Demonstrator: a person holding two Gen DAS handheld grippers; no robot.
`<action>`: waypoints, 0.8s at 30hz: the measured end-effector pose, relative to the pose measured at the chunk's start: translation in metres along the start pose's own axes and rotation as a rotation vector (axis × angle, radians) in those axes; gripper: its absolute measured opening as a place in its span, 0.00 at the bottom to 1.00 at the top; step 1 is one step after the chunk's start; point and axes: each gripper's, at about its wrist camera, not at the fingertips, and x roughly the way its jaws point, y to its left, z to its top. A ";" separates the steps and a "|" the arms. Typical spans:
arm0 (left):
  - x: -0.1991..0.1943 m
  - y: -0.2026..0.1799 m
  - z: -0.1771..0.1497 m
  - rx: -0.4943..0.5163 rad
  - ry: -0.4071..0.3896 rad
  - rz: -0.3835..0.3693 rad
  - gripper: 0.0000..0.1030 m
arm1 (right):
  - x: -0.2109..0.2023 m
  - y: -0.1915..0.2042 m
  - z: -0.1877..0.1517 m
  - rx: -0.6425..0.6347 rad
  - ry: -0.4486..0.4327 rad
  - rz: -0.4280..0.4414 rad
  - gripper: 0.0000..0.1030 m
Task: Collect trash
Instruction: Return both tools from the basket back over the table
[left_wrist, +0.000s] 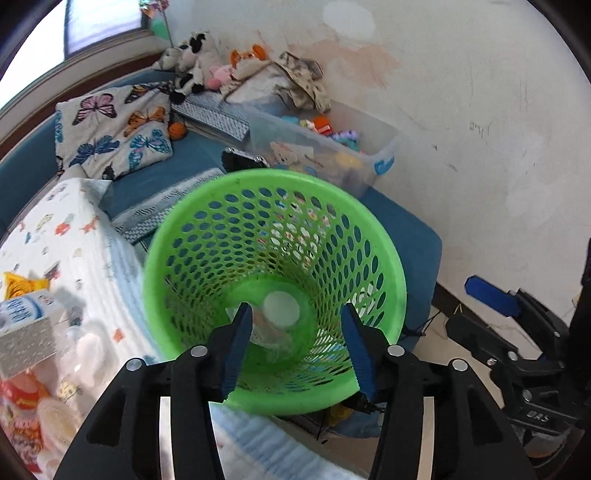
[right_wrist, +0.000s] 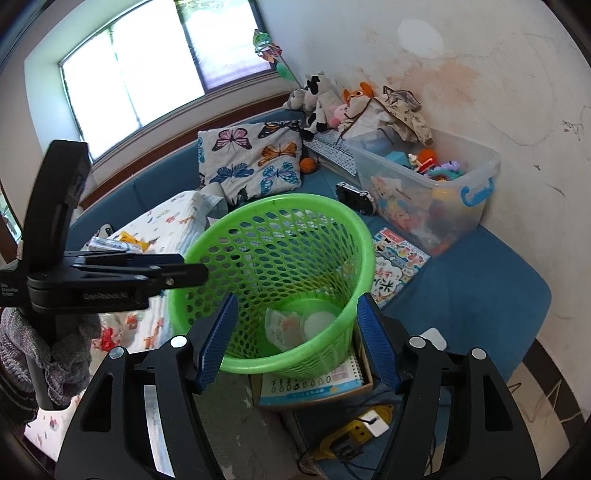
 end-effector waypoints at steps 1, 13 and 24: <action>-0.009 0.002 -0.003 -0.005 -0.016 0.004 0.47 | -0.002 0.002 0.000 -0.004 -0.002 0.005 0.65; -0.095 0.027 -0.061 -0.075 -0.147 0.085 0.48 | -0.026 0.050 0.000 -0.071 -0.034 0.086 0.70; -0.161 0.074 -0.133 -0.208 -0.209 0.189 0.53 | -0.021 0.123 -0.010 -0.179 0.000 0.185 0.74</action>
